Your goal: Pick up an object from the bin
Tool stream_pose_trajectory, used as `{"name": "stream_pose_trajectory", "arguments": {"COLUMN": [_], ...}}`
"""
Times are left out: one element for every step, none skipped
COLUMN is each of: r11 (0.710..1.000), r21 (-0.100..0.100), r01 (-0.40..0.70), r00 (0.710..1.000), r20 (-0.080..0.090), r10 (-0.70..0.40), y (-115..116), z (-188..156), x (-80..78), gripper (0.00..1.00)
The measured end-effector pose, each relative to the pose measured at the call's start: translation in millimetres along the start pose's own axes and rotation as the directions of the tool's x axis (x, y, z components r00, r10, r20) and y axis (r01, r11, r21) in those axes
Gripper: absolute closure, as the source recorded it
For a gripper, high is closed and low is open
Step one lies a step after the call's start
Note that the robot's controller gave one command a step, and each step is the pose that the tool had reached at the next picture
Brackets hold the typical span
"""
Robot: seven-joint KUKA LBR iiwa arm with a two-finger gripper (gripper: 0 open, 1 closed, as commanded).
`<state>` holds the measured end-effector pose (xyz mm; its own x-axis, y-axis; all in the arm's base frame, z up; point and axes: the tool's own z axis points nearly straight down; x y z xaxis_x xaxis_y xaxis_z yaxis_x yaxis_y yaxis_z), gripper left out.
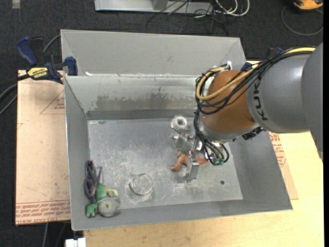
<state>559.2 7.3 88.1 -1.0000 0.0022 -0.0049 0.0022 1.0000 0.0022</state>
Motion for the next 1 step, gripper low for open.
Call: {"name": "stream_pose_trajectory", "arguments": {"r11": [0.980], "r21": [-0.001], "r01": [0.200], "r00": [0.980], "r20": [-0.001], "r10": [-0.200], "y": [-21.2], "z": [17.7], "x": [0.7], "gripper": [1.00]}}
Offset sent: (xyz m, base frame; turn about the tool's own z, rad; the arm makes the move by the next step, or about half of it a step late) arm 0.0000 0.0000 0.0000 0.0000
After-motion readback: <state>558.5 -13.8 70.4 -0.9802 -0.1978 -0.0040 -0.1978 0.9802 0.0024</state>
